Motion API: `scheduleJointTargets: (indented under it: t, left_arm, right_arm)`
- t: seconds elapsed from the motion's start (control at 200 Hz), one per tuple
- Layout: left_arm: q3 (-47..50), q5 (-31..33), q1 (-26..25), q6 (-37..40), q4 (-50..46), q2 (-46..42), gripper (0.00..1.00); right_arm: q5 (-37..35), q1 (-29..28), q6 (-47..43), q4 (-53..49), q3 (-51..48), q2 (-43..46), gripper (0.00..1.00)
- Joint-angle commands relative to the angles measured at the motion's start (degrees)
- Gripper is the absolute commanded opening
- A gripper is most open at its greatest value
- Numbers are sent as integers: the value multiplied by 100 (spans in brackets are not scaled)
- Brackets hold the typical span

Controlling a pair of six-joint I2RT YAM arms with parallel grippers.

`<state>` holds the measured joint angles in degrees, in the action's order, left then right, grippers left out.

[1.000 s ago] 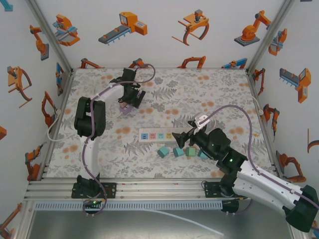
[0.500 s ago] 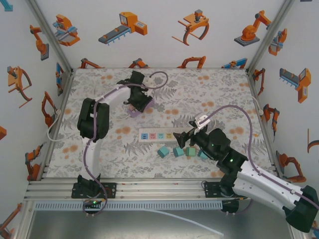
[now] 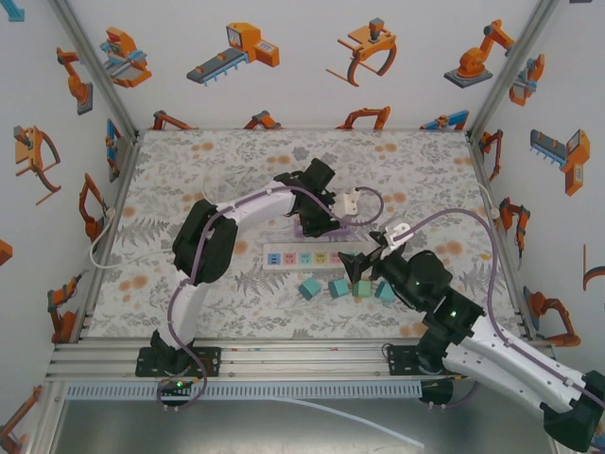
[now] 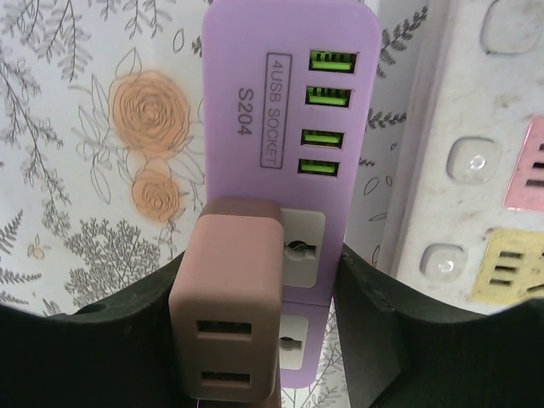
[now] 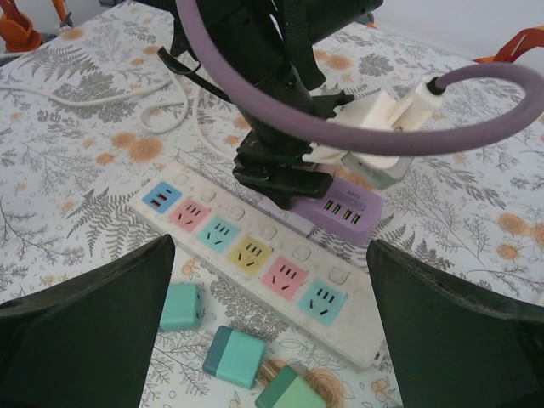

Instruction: Pull the plug off the socket

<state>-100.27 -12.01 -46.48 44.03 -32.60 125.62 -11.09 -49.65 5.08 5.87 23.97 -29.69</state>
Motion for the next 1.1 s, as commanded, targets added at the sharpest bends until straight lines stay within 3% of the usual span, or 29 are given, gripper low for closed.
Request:
scheduleJointTargets:
  t: [0.0,0.115,0.31,0.526,0.676,0.761,0.951,1.096]
  left_arm:
    - [-204,-37,-1,345,124,97,55]
    - [-174,41,-13,284,274,74,68]
    - [60,235,-4,-36,627,-152,75]
    - [1210,-59,15,-889,2118,-1299,80]
    - [2155,-183,88,-1781,3357,-2300,81]
    - [2720,-183,158,-2414,3986,-2933,81]
    - [3664,48,495,-3906,4402,-4213,81]
    - [4095,769,780,-5317,3839,-5069,81]
  right_arm:
    - [-260,-27,56,-169,38,236,84]
    - [-336,-19,12,-191,16,341,84]
    - [-407,-22,-139,-179,62,315,84]
    - [-415,-18,-686,-106,138,335,88]
    - [117,69,-1606,-552,422,16,92]
    - [1001,484,-1941,-674,600,-372,92]
    - [4769,2640,-1796,38,1129,-1980,83]
    - [5707,3174,-2593,206,1789,-3400,81]
